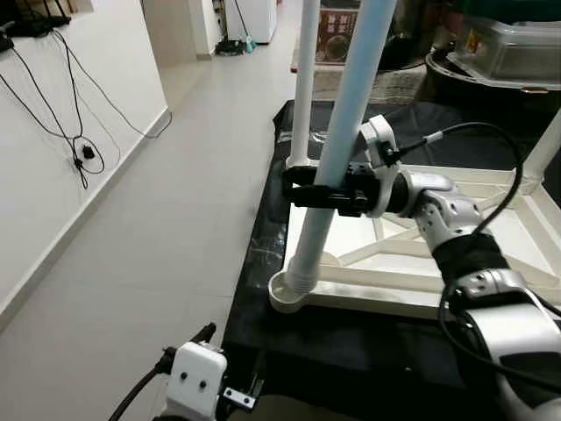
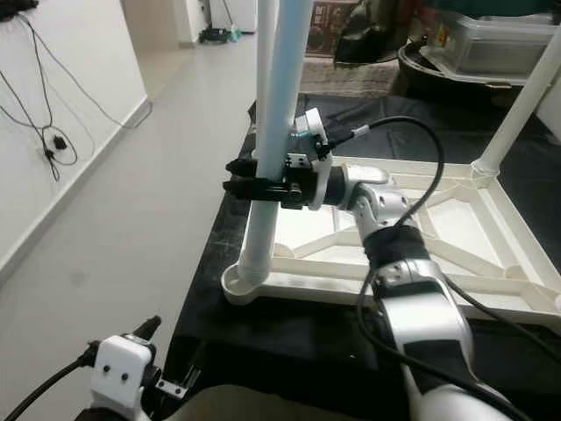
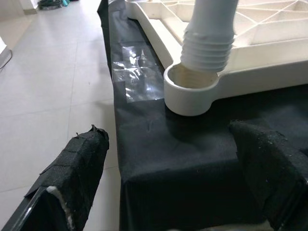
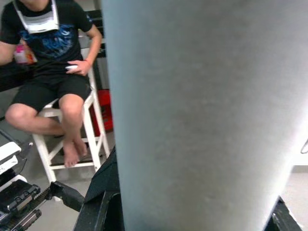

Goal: Building children table

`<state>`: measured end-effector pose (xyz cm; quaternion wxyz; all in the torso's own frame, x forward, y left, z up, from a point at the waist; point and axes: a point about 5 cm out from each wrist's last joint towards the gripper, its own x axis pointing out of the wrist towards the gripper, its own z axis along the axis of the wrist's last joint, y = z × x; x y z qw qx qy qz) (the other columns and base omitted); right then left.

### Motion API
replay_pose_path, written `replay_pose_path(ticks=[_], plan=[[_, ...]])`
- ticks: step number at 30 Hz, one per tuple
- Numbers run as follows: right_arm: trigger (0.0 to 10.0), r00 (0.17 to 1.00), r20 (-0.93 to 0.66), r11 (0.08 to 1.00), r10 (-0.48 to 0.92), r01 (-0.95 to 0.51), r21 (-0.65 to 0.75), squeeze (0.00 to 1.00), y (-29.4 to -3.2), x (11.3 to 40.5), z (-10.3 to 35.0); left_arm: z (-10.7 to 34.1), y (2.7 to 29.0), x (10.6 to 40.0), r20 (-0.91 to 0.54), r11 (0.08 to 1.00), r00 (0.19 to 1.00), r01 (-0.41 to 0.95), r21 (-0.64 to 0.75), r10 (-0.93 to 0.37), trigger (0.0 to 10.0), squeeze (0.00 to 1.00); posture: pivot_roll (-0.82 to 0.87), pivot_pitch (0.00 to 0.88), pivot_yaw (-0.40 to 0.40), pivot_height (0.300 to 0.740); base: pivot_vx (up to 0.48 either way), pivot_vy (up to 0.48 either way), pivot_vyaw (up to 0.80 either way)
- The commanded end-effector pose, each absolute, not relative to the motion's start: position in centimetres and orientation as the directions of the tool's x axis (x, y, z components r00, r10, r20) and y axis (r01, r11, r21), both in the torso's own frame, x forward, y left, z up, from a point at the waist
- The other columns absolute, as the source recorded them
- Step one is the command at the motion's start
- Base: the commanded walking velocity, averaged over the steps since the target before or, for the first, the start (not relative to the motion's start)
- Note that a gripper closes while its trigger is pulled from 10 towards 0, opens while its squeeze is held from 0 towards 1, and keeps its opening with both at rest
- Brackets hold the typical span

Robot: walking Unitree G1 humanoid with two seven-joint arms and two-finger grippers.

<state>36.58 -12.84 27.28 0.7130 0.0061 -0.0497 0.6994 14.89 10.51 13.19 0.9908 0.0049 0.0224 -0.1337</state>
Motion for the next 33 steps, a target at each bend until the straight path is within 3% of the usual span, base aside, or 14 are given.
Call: replay_pose_path(ticks=[1, 6, 18, 33], plan=[[10.0, -0.006, 0.063, -0.002, 0.998, -0.998, -0.065, 0.00, -12.5, 36.6, 27.1, 13.1, 10.5, 14.7, -0.063, 0.964, 0.962, 0.266, 0.016, -0.264, 10.0, 0.00, 0.11, 0.178, -0.009, 0.740, 0.000, 0.000, 0.00], [10.0, -0.112, 0.036, -0.108, 0.993, -0.988, -0.107, 0.00, -10.9, 36.6, 28.2, 13.4, 10.2, 14.1, -0.068, 0.964, 0.961, 0.267, 0.011, -0.266, 10.0, 0.00, 0.12, 0.197, -0.017, 0.740, 0.000, 0.000, 0.00], [10.0, -0.161, 0.044, -0.155, 0.986, -0.980, -0.124, 0.00, -9.7, 36.5, 29.3, 13.4, 10.2, 14.0, -0.075, 0.964, 0.961, 0.267, 0.004, -0.266, 10.0, 0.00, 0.11, 0.204, -0.017, 0.740, 0.000, 0.000, 0.00], [10.0, -0.181, 0.051, -0.171, 0.982, -0.972, -0.162, 0.00, -10.1, 36.3, 30.4, 13.3, 10.2, 13.8, -0.092, 0.964, 0.960, 0.267, 0.005, -0.266, 10.0, 0.00, 0.12, 0.197, -0.014, 0.740, 0.000, 0.000, 0.00]])
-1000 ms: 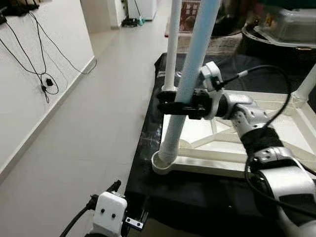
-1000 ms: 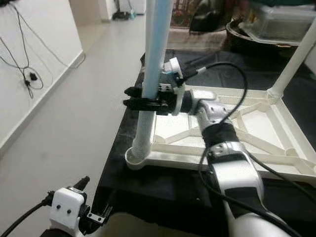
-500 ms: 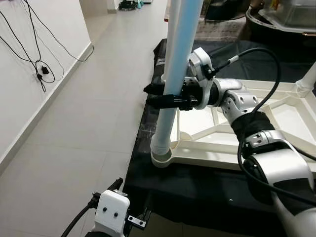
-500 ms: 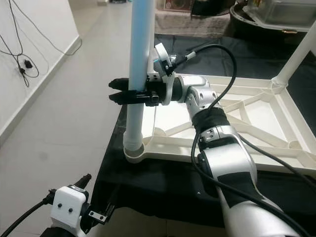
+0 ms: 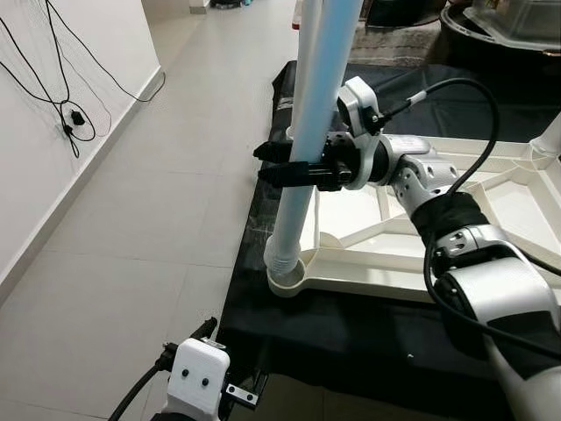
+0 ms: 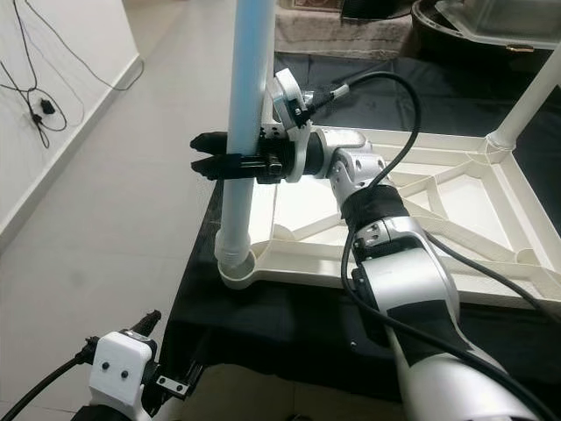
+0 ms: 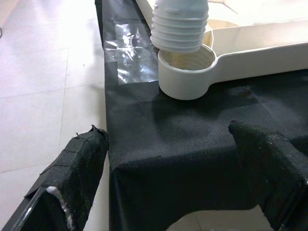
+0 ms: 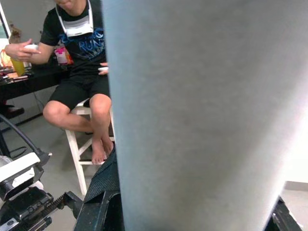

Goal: Building children table

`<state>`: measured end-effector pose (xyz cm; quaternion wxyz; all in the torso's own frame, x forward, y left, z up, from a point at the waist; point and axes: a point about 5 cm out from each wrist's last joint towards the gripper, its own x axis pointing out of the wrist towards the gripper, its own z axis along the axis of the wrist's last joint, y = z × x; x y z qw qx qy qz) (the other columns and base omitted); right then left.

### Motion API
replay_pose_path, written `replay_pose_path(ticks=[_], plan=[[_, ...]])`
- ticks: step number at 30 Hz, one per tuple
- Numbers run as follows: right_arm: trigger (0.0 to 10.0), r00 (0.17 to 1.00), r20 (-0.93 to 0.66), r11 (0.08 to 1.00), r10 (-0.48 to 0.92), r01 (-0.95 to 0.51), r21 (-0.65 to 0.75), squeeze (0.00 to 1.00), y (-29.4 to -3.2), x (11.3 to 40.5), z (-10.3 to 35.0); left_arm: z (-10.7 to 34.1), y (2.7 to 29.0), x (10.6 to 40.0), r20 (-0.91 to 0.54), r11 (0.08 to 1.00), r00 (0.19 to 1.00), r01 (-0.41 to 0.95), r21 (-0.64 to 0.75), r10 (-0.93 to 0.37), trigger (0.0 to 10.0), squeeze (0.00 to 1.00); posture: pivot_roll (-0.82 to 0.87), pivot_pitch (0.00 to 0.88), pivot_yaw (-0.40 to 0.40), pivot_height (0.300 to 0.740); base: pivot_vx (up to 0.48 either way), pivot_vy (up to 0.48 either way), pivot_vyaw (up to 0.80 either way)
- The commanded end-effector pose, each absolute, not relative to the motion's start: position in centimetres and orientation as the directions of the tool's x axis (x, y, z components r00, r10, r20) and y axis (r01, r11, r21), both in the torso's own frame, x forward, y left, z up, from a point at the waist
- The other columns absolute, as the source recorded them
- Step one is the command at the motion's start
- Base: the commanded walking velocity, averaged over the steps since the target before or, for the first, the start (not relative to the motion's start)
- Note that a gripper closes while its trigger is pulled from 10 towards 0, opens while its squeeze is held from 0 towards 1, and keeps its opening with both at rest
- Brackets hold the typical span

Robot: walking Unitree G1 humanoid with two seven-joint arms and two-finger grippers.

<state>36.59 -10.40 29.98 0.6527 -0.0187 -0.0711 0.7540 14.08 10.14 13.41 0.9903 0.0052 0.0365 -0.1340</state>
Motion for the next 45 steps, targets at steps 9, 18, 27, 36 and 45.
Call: replay_pose_path(ticks=[9, 18, 27, 36, 45], plan=[[10.0, -0.204, 0.052, -0.192, 0.978, -0.965, -0.177, 0.00, -10.3, 35.9, 30.7, 13.0, 10.2, 13.8, -0.104, 0.962, 0.957, 0.272, 0.003, -0.270, 10.0, 0.00, 0.12, 0.183, -0.009, 0.740, 0.000, 0.000, 0.00], [10.0, -0.269, 0.059, -0.257, 0.961, -0.952, -0.164, 0.00, -9.8, 35.1, 30.4, 12.9, 10.2, 13.8, -0.110, 0.962, 0.956, 0.272, -0.002, -0.271, 10.0, 0.00, 0.12, 0.172, -0.007, 0.740, 0.000, 0.000, 0.00], [10.0, -0.287, 0.052, -0.276, 0.956, -0.948, -0.158, 0.00, -9.2, 35.0, 29.9, 12.9, 10.3, 13.8, -0.110, 0.962, 0.956, 0.273, 0.000, -0.272, 10.0, 0.00, 0.12, 0.171, -0.006, 0.740, 0.000, 0.000, 0.00], [10.0, -0.250, -0.021, -0.250, 0.968, -0.951, -0.184, 0.00, -9.3, 35.4, 29.2, 13.1, 10.1, 13.8, -0.105, 0.962, 0.956, 0.275, 0.001, -0.273, 10.0, 0.00, 0.12, 0.176, -0.013, 0.740, 0.000, 0.000, 0.00], [10.0, -0.233, -0.044, -0.237, 0.972, -0.950, -0.202, 0.00, -9.7, 35.6, 29.3, 13.1, 10.0, 13.8, -0.104, 0.961, 0.956, 0.275, -0.002, -0.274, 10.0, 0.00, 0.12, 0.183, -0.016, 0.740, 0.000, 0.000, 0.00]])
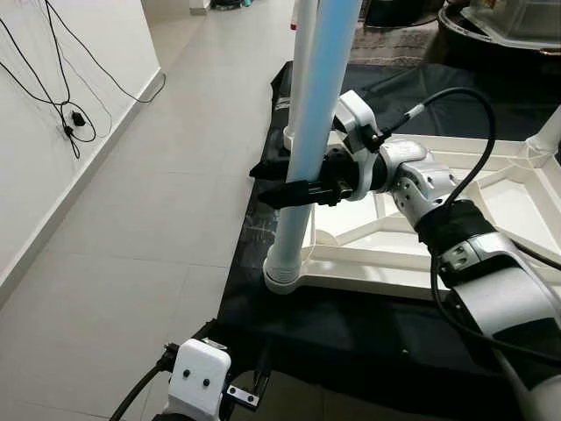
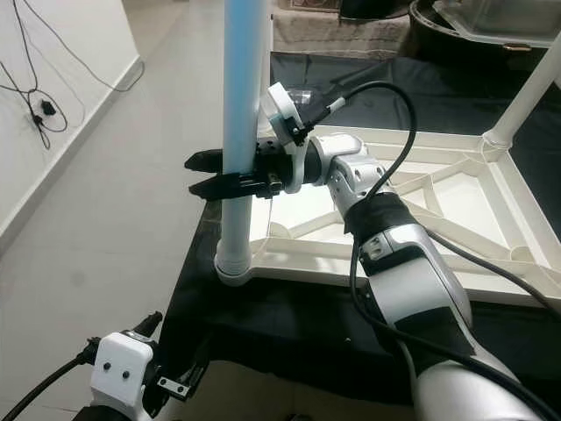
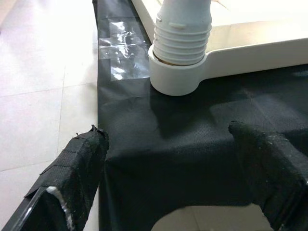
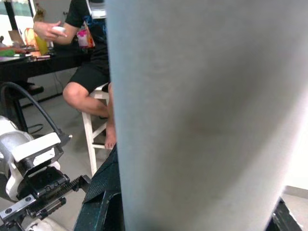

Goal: Building children table

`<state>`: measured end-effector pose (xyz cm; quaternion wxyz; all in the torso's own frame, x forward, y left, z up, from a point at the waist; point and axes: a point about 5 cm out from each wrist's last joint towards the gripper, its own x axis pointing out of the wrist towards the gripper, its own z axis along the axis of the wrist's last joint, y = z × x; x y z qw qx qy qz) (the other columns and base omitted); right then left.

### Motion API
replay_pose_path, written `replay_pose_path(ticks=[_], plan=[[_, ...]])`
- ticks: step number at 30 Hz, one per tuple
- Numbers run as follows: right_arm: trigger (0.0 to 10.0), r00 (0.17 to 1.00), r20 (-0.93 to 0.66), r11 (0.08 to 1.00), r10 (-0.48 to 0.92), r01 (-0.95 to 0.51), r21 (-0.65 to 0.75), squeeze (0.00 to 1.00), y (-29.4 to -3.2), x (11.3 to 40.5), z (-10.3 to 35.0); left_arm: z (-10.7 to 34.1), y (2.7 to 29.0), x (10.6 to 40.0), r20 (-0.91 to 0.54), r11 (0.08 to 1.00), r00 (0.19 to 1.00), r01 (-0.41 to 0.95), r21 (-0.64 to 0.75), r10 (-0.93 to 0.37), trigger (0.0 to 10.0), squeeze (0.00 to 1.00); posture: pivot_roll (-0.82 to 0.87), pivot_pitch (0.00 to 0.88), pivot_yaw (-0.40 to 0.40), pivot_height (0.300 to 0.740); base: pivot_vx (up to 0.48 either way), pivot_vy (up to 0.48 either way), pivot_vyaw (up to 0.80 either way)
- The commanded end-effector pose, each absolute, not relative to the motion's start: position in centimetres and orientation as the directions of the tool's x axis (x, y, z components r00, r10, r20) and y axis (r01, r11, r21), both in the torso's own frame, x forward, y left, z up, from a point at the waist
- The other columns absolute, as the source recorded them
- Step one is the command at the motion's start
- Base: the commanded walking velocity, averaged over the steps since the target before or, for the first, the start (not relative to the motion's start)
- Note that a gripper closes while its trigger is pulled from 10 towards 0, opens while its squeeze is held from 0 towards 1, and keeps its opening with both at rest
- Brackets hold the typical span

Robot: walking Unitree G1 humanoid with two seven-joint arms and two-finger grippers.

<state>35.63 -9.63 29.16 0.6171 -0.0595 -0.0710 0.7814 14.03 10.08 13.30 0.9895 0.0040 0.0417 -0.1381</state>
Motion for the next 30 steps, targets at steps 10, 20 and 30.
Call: replay_pose_path(ticks=[10, 20, 30], plan=[[10.0, -0.235, -0.140, -0.264, 0.962, -0.931, -0.251, 0.00, -9.2, 35.6, 29.1, 13.1, 10.1, 13.9, -0.103, 0.962, 0.957, 0.272, -0.001, -0.270, 10.0, 0.00, 0.11, 0.187, -0.016, 0.740, 0.000, 0.000, 0.00], [10.0, -0.162, -0.096, -0.179, 0.982, -0.961, -0.209, 0.00, -8.4, 36.7, 28.8, 13.1, 10.1, 14.0, -0.103, 0.964, 0.958, 0.267, -0.003, -0.266, 10.0, 0.00, 0.11, 0.189, -0.021, 0.740, 0.000, 0.000, 0.00], [10.0, -0.051, -0.098, -0.068, 0.994, -0.983, -0.170, 0.00, -8.2, 37.1, 26.9, 13.1, 10.1, 14.0, -0.102, 0.964, 0.959, 0.266, -0.004, -0.265, 10.0, 0.00, 0.11, 0.189, -0.022, 0.740, 0.000, 0.000, 0.00]])
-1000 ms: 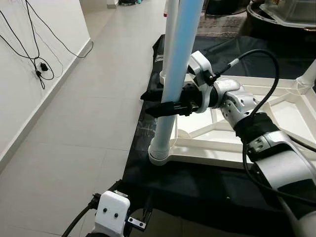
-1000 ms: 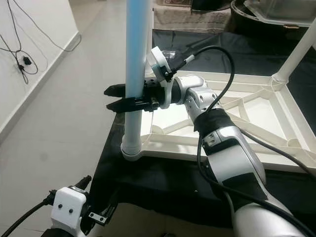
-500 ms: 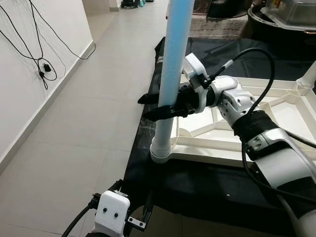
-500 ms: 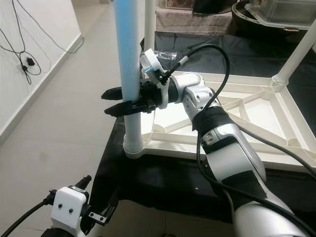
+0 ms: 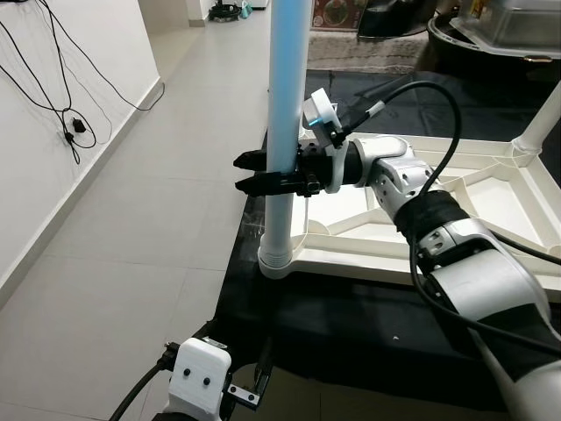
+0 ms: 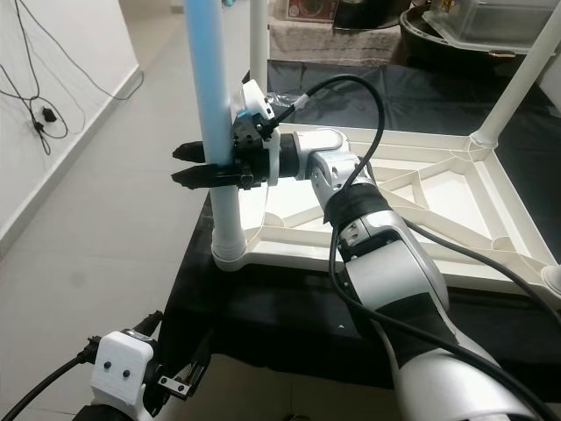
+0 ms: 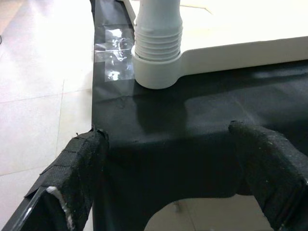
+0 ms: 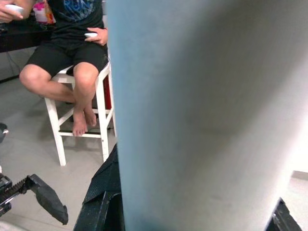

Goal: Building children table

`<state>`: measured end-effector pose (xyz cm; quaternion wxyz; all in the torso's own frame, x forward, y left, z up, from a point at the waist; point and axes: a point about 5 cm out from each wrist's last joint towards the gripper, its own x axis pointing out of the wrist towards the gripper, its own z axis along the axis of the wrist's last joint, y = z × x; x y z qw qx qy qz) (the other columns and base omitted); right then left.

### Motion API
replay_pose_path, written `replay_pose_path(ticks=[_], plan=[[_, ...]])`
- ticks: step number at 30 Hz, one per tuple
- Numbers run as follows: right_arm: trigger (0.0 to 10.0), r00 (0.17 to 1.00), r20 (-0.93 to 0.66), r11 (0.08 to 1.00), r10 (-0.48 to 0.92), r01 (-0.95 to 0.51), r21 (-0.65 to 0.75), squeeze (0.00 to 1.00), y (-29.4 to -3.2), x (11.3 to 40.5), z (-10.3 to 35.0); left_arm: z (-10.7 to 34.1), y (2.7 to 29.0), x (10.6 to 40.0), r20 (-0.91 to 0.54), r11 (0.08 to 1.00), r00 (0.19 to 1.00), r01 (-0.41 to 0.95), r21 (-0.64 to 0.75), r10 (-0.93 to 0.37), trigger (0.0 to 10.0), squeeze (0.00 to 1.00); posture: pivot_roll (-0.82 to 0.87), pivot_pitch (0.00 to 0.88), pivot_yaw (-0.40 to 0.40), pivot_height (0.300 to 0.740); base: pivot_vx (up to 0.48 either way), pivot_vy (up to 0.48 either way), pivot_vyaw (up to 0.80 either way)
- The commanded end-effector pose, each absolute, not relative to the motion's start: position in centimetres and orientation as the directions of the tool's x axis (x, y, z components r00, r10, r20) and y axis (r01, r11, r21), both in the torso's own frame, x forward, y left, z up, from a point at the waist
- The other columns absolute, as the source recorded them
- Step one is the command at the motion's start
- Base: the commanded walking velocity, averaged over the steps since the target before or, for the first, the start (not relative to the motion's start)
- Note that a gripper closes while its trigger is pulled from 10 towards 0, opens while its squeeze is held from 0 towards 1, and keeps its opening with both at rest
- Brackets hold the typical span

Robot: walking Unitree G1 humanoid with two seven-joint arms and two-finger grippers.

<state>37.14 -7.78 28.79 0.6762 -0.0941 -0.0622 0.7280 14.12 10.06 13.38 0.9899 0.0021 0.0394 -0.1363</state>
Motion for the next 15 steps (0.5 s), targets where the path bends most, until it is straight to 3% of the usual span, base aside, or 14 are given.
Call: replay_pose_path(ticks=[1, 6, 12, 15], plan=[[10.0, -0.051, -0.098, -0.068, 0.994, -0.983, -0.170, 0.00, -8.2, 37.1, 26.9, 13.1, 10.1, 14.0, -0.102, 0.964, 0.959, 0.266, -0.004, -0.265, 10.0, 0.00, 0.11, 0.189, -0.022, 0.740, 0.000, 0.000, 0.00], [10.0, 0.051, -0.115, 0.031, 0.992, -0.985, -0.167, 0.00, -8.0, 37.6, 26.0, 13.1, 10.1, 14.0, -0.102, 0.964, 0.959, 0.267, -0.005, -0.266, 10.0, 0.00, 0.11, 0.188, -0.021, 0.740, 0.000, 0.000, 0.00], [10.0, 0.410, -0.129, 0.400, 0.903, -0.911, -0.100, 0.00, -8.0, 39.5, 24.5, 13.0, 10.1, 14.1, -0.100, 0.964, 0.959, 0.266, -0.003, -0.265, 10.0, 0.00, 0.11, 0.186, -0.023, 0.740, 0.000, 0.000, 0.00], [10.0, 0.435, -0.140, 0.426, 0.890, -0.900, -0.091, 0.00, -8.1, 39.6, 24.3, 13.0, 10.1, 14.1, -0.100, 0.964, 0.959, 0.266, -0.003, -0.265, 10.0, 0.00, 0.11, 0.186, -0.023, 0.740, 0.000, 0.000, 0.00]])
